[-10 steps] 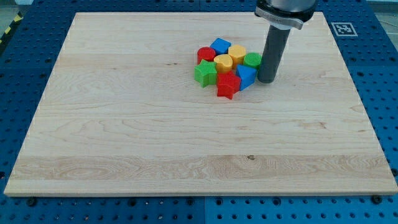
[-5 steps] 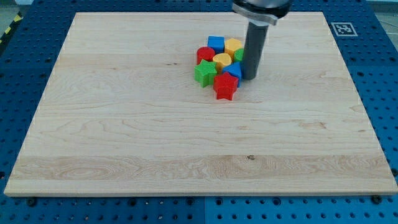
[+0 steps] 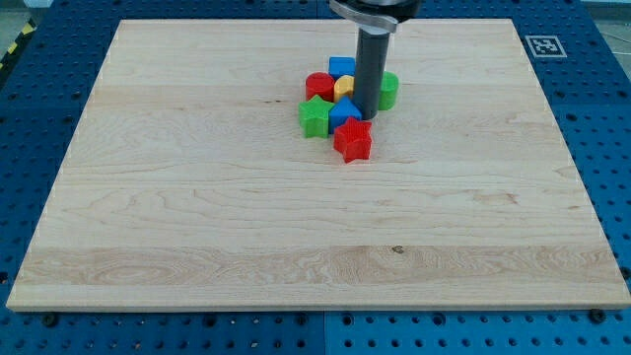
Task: Move the blue triangle close to the right of the green star
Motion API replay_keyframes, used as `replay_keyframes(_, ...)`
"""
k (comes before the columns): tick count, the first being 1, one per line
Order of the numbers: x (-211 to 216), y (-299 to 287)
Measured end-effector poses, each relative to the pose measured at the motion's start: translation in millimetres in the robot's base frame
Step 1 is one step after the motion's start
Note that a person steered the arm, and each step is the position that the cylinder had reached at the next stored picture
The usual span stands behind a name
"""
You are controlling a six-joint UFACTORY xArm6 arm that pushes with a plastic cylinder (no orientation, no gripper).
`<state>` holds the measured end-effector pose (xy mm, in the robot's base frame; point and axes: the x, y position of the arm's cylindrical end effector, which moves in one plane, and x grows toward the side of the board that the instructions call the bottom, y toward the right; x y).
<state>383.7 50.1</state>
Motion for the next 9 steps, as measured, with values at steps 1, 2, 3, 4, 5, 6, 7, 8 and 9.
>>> replay_keyframes(1,0.0,-9.3)
replay_keyframes(2,0.0,-11.7)
replay_keyframes(3,0.2,-11.7)
replay_keyframes(4,0.2,-11.7)
replay_keyframes(5,3.9,-7.8)
replay_keyframes(6,4.0,-7.8)
replay_keyframes(7,4.8,-7.8)
replay_keyframes(8,6.1,-7.8)
replay_keyframes(9,18.0,-28.8)
